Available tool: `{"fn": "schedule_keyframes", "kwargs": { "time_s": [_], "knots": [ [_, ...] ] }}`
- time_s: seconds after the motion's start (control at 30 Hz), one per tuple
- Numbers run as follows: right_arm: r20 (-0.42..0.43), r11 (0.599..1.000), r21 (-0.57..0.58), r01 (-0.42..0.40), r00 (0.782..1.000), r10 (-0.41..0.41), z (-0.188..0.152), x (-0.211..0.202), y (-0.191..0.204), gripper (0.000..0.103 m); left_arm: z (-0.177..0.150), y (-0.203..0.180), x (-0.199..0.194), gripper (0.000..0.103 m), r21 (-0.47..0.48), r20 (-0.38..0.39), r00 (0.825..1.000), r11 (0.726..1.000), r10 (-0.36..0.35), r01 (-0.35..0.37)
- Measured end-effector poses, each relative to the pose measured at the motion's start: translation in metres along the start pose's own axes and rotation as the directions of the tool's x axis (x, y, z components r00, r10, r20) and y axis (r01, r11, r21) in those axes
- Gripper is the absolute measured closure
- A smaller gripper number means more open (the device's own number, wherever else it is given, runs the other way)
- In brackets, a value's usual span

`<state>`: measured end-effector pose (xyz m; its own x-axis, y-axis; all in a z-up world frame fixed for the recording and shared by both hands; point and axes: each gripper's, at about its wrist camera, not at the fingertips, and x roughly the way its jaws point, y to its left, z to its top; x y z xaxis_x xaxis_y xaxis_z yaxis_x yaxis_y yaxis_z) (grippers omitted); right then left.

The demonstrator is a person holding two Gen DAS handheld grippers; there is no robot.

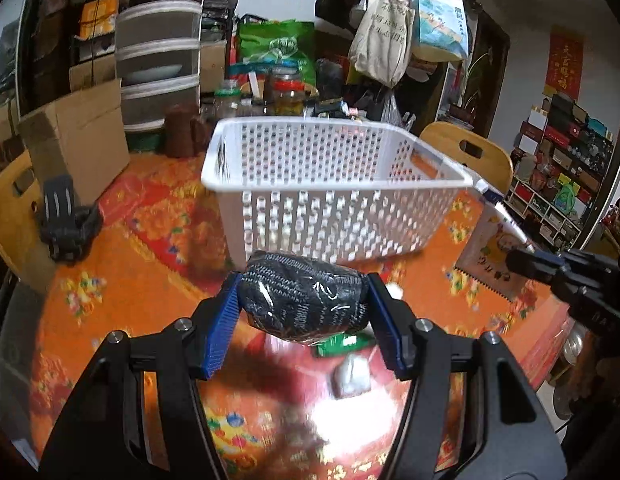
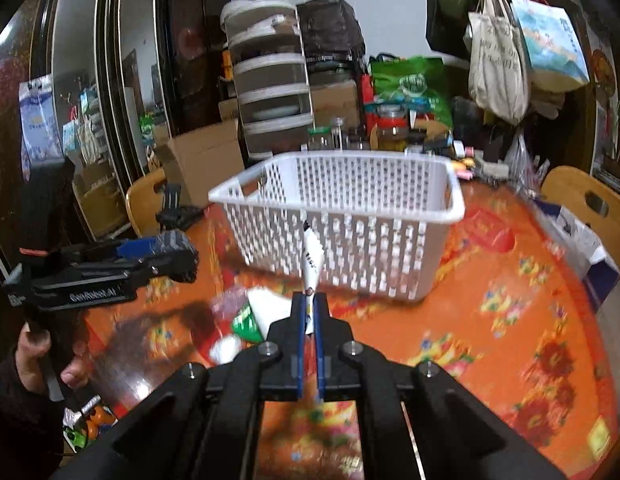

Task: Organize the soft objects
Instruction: 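Carry the black sock and snack packet into the basket and release both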

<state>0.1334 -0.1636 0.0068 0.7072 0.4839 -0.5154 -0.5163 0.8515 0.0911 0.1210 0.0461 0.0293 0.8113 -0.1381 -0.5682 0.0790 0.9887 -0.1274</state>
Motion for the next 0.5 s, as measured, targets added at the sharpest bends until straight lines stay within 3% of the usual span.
{"fn": "schedule_keyframes", "kwargs": {
  "time_s": [0.27, 0.5],
  "knots": [
    [0.046, 0.997, -0.058, 0.041, 0.998, -0.038, 0.083, 0.003, -0.006, 0.100, 0.082, -0.006, 0.009, 0.045, -0.007, 0.021, 1.000, 1.000, -0.015, 0.015],
    [-0.125, 0.997, -0.028, 0.071, 0.989, -0.073, 0.135, 0.083, -0.026, 0.100, 0.150, -0.003, 0.083, 0.044, -0.048, -0.121, 0.993, 0.999, 0.001, -0.007]
  ]
}}
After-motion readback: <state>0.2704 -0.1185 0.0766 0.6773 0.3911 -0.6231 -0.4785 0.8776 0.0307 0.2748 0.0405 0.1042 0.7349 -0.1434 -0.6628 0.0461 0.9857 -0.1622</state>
